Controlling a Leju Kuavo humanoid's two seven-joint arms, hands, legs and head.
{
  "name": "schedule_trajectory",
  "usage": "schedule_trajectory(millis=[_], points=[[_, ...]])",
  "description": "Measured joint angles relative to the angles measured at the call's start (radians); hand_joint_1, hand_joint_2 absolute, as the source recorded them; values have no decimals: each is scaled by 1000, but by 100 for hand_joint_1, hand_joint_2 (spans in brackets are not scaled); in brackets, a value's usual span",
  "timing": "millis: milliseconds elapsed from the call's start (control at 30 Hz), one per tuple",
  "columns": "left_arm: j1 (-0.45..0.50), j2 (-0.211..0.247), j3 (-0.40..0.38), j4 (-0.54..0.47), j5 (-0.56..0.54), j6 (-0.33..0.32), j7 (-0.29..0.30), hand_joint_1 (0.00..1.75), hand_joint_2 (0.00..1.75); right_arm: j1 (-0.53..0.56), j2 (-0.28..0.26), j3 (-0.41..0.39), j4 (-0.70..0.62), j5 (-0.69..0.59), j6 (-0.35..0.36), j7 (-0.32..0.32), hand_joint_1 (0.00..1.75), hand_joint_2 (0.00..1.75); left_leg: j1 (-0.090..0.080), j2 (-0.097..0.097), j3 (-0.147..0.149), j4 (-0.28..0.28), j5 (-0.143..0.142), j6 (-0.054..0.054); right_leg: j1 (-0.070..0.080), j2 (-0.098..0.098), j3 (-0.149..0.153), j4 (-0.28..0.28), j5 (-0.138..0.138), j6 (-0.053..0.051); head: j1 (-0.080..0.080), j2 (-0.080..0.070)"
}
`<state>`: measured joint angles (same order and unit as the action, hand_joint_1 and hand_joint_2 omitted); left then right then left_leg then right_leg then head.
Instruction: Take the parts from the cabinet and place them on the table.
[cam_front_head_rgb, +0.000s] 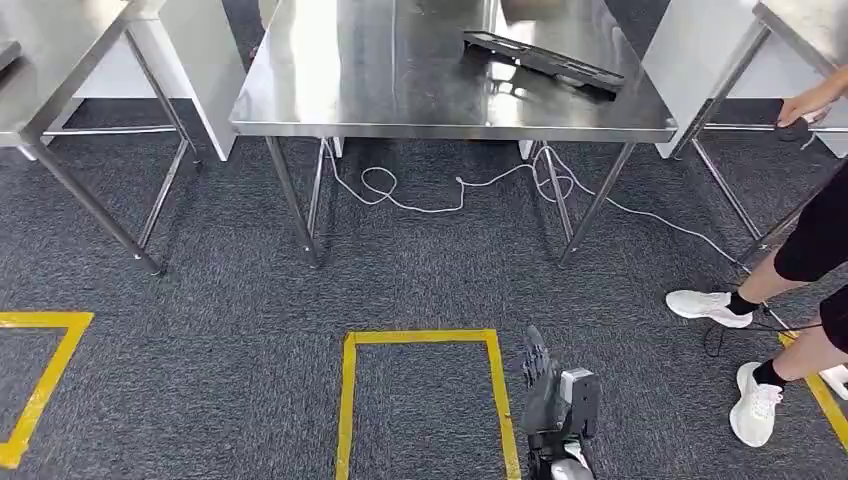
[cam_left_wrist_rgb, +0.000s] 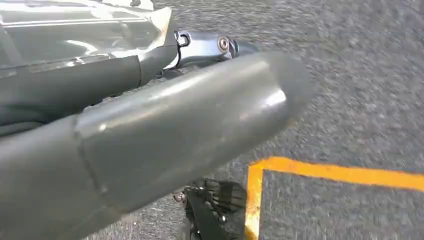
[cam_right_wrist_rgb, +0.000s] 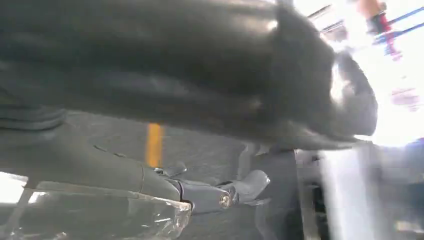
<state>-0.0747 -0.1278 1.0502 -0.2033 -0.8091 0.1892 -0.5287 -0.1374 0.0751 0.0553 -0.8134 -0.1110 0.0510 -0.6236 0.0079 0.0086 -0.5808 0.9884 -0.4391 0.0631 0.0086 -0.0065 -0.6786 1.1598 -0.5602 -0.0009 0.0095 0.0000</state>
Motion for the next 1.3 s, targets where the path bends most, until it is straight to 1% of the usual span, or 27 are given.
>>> schedule_trajectory(millis=[33, 67, 100, 133, 167, 200, 233, 267, 367, 400, 467, 500, 533, 567, 633, 700, 733, 767, 833, 900, 967, 1033, 1067, 1100, 1133, 1233, 1300], points=[[0, 0, -1, 0, -7, -1, -2, 0, 0, -24, -9, 0, 88, 16, -55, 49, 0, 0, 0, 1, -19, 0, 16, 0, -6, 1, -8, 72, -36, -1, -2, 0], [0, 0, -3, 0, -14, -3, -5, 0, 0, -35, -13, 1, 163, 34, -115, 117, 0, 0, 0, 1, -38, 1, 30, 0, -10, 1, 1, 108, -39, 7, 0, 0], [0, 0, -4, 0, -22, -7, -7, 0, 0, -31, -21, 1, 240, 47, -177, 193, 0, 0, 1, 0, -59, 1, 46, -2, -14, 1, 28, 111, -22, 21, 1, 0], [0, 0, -5, 0, -24, -8, -7, 0, 0, -21, -22, 1, 252, 49, -185, 203, 0, 0, 4, -1, -77, 3, 61, -5, -20, 2, 62, 89, 6, 38, 0, 0], [1, -1, -6, 1, -32, -12, -8, 0, 0, -7, -38, 1, 329, 64, -232, 275, 0, 0, 7, -4, -98, 5, 75, -11, -22, 1, 111, 44, 31, 52, 0, 0], [2, -1, -9, 1, -36, -12, -8, 0, 0, -1, -39, 3, 357, 80, -248, 314, 0, 0, 9, -4, -114, 8, 89, -19, -22, 1, 176, -30, 32, 55, 0, 0], [2, 0, -17, 1, -43, -13, -8, 0, 0, 6, -45, 16, 403, 110, -273, 407, 0, 0, 8, -2, -119, 10, 100, -27, -20, -1, 263, -139, -5, 43, 3, 0], [1, -1, -22, 1, -46, -15, -11, 0, 0, 16, -55, 27, 435, 134, -281, 477, 0, 0, 2, 1, -123, 15, 108, -34, -10, 1, 318, -244, -33, 39, 4, 0], [0, 2, -23, 1, -50, -21, -16, 0, 0, 67, -61, 62, 513, 185, -283, 633, 0, 0, 5, 5, -119, -1, 147, -52, -5, 4, 292, -218, -19, 23, -4, 0], [3, 6, -23, 1, -50, -21, -18, 0, 0, 77, -62, 75, 535, 199, -283, 676, 0, 0, 12, 4, -124, 3, 140, -56, -29, 0, 282, -218, -6, 13, -7, 0], [8, 8, -23, 2, -53, -24, -20, 0, 0, 87, -62, 97, 560, 219, -283, 721, 0, 0, 15, 0, -145, 89, -9, -61, -28, -3, 259, -216, 21, -11, -12, 0], [7, 8, -23, 3, -56, -24, -21, 0, 0, 87, -63, 106, 570, 225, -283, 733, 0, 0, 14, -5, -159, 176, -84, -67, -23, -3, 243, -215, 34, -17, -14, 0], [6, 10, -23, 3, -60, -24, -22, 0, 0, 87, -64, 113, 575, 228, -284, 737, 0, 0, 15, -7, -170, 261, -127, -72, -20, -5, 228, -214, 46, -18, -15, 0], [5, 11, -23, 3, -61, -23, -23, 0, 0, 88, -65, 122, 585, 234, -286, 738, 0, 0, 16, -7, -173, 327, -134, -75, -18, -8, 210, -211, 58, -18, -14, 0], [6, 11, -23, 3, -61, -21, -23, 0, 0, 89, -67, 133, 595, 240, -287, 738, 0, 0, 20, -7, -130, 343, -74, -78, -16, -10, 179, -201, 76, -12, -14, 0], [5, 11, -24, 3, -61, -19, -24, 0, 0, 88, -68, 144, 602, 244, -289, 734, 0, 0, 26, -7, -19, 223, -36, -77, -18, -9, 151, -180, 87, -1, -15, 0], [3, 10, -26, 3, -62, -18, -25, 0, 0, 88, -69, 149, 603, 246, -291, 733, 0, 0, 29, -11, 72, 113, -65, -74, -17, -7, 137, -168, 89, 2, -16, 0], [2, 10, -28, 3, -62, -18, -26, 0, 0, 88, -68, 151, 604, 247, -292, 733, 0, 0, 24, -13, 118, 37, -93, -70, -11, -8, 126, -156, 90, 5, -16, 0], [0, 10, -29, 3, -64, -14, -29, 0, 0, 84, -68, 156, 609, 252, -299, 733, 0, 0, 16, -12, 114, 11, -113, -56, -12, -10, 113, -155, 105, 25, -15, 0], [4, 10, -30, 5, -69, -11, -30, 0, 0, 85, -67, 161, 614, 252, -301, 733, 0, 0, 15, -11, 102, 3, -95, -34, -4, -9, 101, -158, 121, 39, -11, 0], [4, 8, -31, 6, -72, -11, -31, 0, 0, 87, -67, 162, 618, 252, -302, 735, 0, 0, 17, -4, 82, -2, -73, -13, -14, -2, 59, -79, 59, 27, -7, 0], [5, 8, -31, 6, -75, -10, -31, 0, 0, 89, -66, 167, 622, 252, -303, 737, 0, 0, 13, -1, 61, -1, -58, -11, -19, 1, -9, 91, -27, 18, -6, 0], [5, 8, -31, 6, -76, -10, -31, 0, 0, 90, -66, 169, 623, 252, -303, 737, 0, 0, 11, 0, 50, 0, -50, -11, -21, 2, -31, 156, -51, 21, -6, 0], [5, 8, -32, 6, -77, -10, -31, 0, 0, 90, -67, 169, 624, 252, -303, 738, 0, 0, 10, 1, 42, 0, -43, -14, -22, 2, -28, 172, -54, 29, -7, 0], [5, 8, -33, 6, -79, -10, -31, 0, 0, 91, -67, 169, 626, 252, -303, 738, 0, 0, 11, 1, 35, 0, -36, -16, -23, 2, 4, 135, -42, 39, -6, 0], [5, 7, -39, 7, -81, -10, -31, 0, 0, 91, -67, 170, 627, 252, -303, 738, 0, 0, 11, 1, 30, 2, -25, -31, -31, 1, 187, -141, 32, 63, -4, 0], [4, 8, -43, 6, -81, -8, -31, 0, 0, 89, -66, 171, 627, 252, -304, 738, 0, 0, 0, 2, 25, 7, -22, -41, -25, 7, 199, -189, 36, 40, -9, 0]])
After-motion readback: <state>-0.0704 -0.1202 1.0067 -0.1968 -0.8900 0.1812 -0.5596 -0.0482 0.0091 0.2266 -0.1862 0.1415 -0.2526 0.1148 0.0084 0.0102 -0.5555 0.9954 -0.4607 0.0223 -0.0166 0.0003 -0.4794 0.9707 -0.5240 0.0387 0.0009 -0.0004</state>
